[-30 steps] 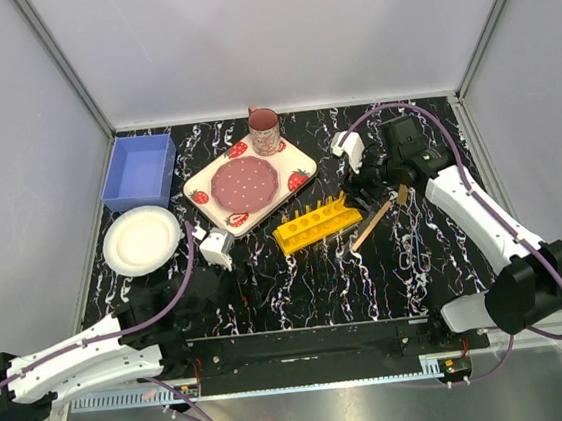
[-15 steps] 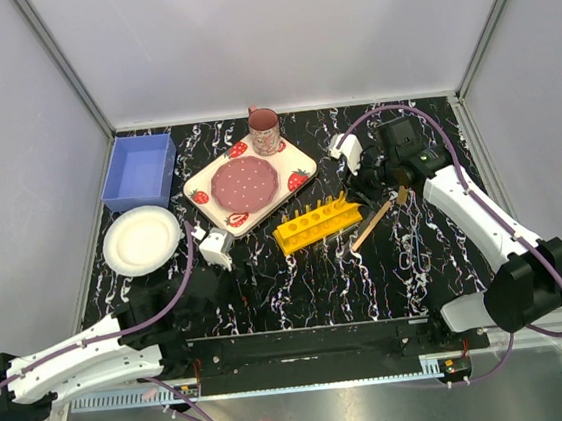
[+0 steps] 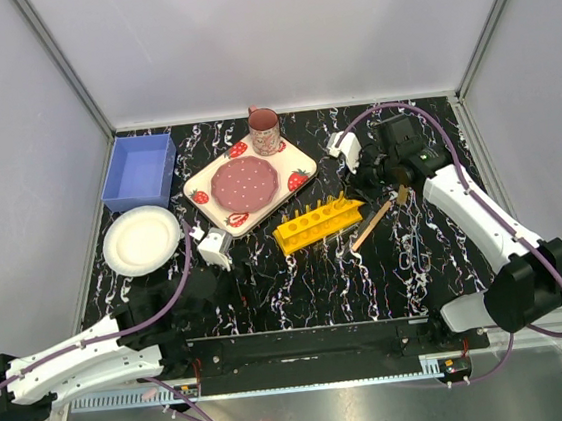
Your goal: Organize the chemistry lab equipment
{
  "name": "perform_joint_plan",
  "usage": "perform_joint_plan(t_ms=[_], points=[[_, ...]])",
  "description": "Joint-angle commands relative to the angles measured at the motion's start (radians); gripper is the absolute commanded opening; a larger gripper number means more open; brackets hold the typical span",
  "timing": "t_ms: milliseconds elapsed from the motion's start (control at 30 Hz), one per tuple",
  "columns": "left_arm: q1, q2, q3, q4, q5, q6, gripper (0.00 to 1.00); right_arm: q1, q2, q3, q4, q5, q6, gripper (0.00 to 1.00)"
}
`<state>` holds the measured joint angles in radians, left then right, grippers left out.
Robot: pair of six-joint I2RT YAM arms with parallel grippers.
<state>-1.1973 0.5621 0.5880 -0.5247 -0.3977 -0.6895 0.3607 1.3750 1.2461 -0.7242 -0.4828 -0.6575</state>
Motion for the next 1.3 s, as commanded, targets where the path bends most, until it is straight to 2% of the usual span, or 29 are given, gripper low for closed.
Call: perform_joint_plan(t_ms=[0,233,333,433,467,567,600,700,733,800,867,933,1033,1267], points=[[0.004,-0.014,-0.004,0.034,0.002,-0.007,0.99,0.014,-0.007,0.058,0.031,-0.007,-0.011,0.33],[0.004,-0.018,-0.007,0.034,0.000,-0.008,0.99,0.027,0.004,0.069,0.025,-0.002,-0.013,0.30],[0.004,-0.022,-0.010,0.032,0.002,-0.011,0.99,0.029,0.009,0.085,0.002,0.001,-0.011,0.32],[0.004,-0.033,-0.014,0.028,0.000,-0.013,0.99,0.029,-0.002,0.107,-0.037,-0.008,-0.016,0.46],[0.004,-0.039,-0.016,0.026,0.000,-0.015,0.99,0.029,-0.010,0.107,-0.041,-0.014,-0.020,0.54],[0.005,-0.047,-0.020,0.025,-0.001,-0.016,0.99,0.027,-0.042,0.092,-0.060,-0.036,-0.066,0.66],[0.004,-0.050,-0.020,0.025,0.000,-0.018,0.99,0.029,-0.045,0.082,-0.078,-0.039,-0.092,0.73],[0.005,-0.051,-0.017,0.019,0.000,-0.018,0.99,0.009,-0.065,0.056,-0.110,-0.062,-0.227,0.80],[0.005,-0.053,-0.016,0.015,0.000,-0.016,0.99,-0.005,-0.079,0.053,-0.124,-0.129,-0.340,0.83],[0.004,-0.056,-0.013,0.006,-0.001,-0.016,0.99,-0.028,-0.099,0.035,-0.150,-0.183,-0.465,0.86],[0.005,-0.064,-0.014,0.003,-0.003,-0.018,0.99,-0.046,-0.096,0.042,-0.184,-0.212,-0.620,0.88],[0.004,-0.071,-0.017,0.002,-0.004,-0.019,0.99,-0.052,-0.039,0.099,-0.302,-0.218,-0.773,0.89],[0.004,-0.076,-0.017,-0.001,-0.007,-0.021,0.99,-0.052,0.022,0.151,-0.383,-0.223,-0.862,0.88],[0.005,-0.079,-0.021,-0.004,-0.007,-0.022,0.99,-0.054,0.127,0.219,-0.434,-0.232,-0.906,0.84]])
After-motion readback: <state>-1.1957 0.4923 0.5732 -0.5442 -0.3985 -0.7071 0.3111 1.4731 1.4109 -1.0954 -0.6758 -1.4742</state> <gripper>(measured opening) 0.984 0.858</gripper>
